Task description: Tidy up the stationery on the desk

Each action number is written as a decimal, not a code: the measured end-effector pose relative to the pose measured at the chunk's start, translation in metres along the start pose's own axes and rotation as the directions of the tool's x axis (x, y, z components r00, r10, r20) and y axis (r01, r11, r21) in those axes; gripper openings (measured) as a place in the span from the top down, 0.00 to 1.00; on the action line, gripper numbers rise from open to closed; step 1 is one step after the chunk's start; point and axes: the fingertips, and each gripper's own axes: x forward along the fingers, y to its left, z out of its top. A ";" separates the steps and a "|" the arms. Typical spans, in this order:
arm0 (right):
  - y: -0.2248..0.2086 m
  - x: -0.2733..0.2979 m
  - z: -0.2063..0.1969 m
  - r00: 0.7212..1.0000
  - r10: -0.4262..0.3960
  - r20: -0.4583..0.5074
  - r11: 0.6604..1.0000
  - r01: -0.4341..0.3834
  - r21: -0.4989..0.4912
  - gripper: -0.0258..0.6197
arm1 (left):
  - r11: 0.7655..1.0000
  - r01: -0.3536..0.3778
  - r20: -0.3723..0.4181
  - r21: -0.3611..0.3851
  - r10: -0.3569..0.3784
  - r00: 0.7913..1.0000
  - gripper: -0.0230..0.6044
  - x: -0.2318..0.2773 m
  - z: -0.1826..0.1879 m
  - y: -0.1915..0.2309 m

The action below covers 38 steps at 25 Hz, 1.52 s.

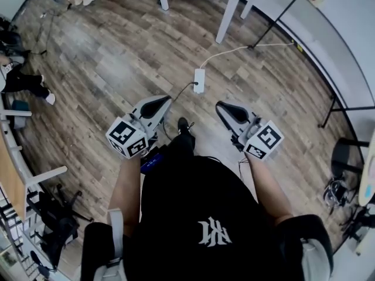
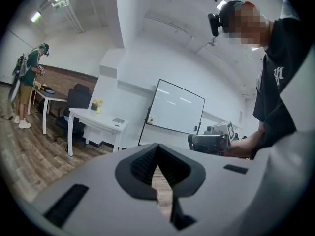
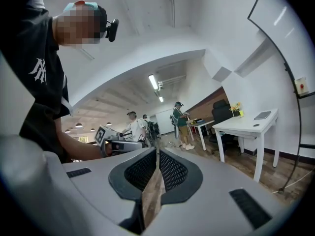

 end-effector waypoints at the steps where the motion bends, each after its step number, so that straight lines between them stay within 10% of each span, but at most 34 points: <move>1: -0.012 0.011 0.006 1.000 -0.004 -0.001 1.000 0.004 0.002 0.89 | 1.000 0.000 0.002 0.000 0.000 1.000 0.97 0.005 0.007 0.014; 17: -0.173 0.095 0.047 0.981 -0.191 -0.043 0.981 0.191 0.009 0.89 | 0.992 0.124 -0.034 -0.026 -0.124 0.992 0.97 0.121 0.053 0.168; 38: -0.477 0.201 0.157 0.979 0.196 -0.053 0.978 -0.200 -0.064 0.89 | 0.993 -0.114 -0.007 -0.010 0.114 0.993 0.96 0.371 0.163 0.329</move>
